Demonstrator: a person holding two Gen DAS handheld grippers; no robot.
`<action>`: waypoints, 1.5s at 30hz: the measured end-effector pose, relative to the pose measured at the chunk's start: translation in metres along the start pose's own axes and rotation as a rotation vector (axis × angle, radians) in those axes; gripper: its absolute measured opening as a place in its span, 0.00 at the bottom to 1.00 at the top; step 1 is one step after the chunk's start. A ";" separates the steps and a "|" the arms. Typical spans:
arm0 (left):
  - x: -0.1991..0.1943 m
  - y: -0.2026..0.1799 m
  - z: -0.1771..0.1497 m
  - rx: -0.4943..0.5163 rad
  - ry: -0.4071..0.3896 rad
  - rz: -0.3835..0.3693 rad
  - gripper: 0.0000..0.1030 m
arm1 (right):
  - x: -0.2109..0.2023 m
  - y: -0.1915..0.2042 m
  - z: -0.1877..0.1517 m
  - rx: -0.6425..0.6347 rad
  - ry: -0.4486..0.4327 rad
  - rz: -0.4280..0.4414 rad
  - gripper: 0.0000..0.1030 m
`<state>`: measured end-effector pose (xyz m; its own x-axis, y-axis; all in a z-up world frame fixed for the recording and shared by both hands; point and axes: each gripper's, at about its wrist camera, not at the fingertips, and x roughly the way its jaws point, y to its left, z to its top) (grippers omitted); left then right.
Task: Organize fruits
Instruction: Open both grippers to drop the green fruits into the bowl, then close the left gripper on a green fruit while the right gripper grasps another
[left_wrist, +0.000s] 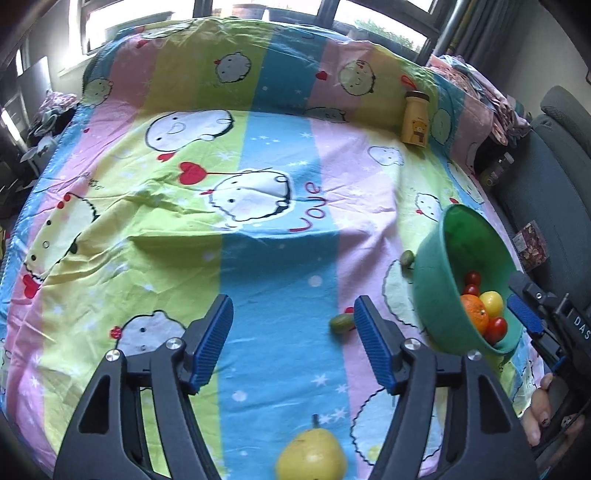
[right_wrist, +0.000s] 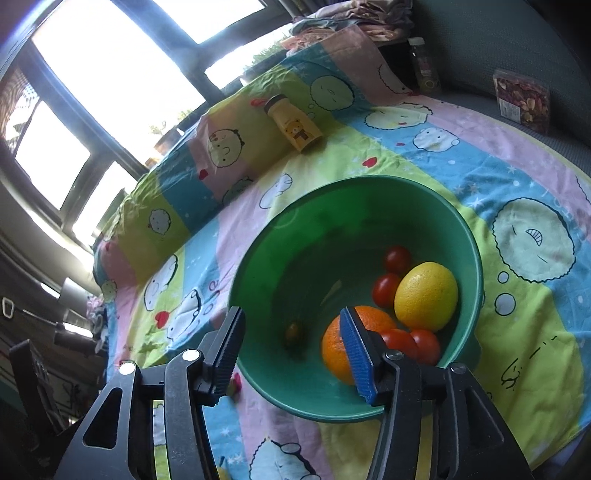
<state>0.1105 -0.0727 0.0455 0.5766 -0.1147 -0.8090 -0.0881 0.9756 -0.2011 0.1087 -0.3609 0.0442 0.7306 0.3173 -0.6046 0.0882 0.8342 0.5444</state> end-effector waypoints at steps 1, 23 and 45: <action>-0.001 0.011 -0.002 -0.020 -0.001 0.010 0.66 | 0.000 0.005 -0.001 -0.009 0.001 0.005 0.53; 0.040 0.077 -0.017 -0.172 0.073 -0.013 0.66 | 0.080 0.108 -0.064 -0.308 0.276 0.001 0.42; 0.066 0.071 -0.019 -0.139 0.114 0.017 0.29 | 0.138 0.110 -0.081 -0.355 0.378 -0.107 0.21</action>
<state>0.1270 -0.0149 -0.0327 0.4785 -0.1269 -0.8688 -0.2130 0.9432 -0.2550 0.1643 -0.1885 -0.0263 0.4295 0.3080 -0.8489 -0.1337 0.9514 0.2776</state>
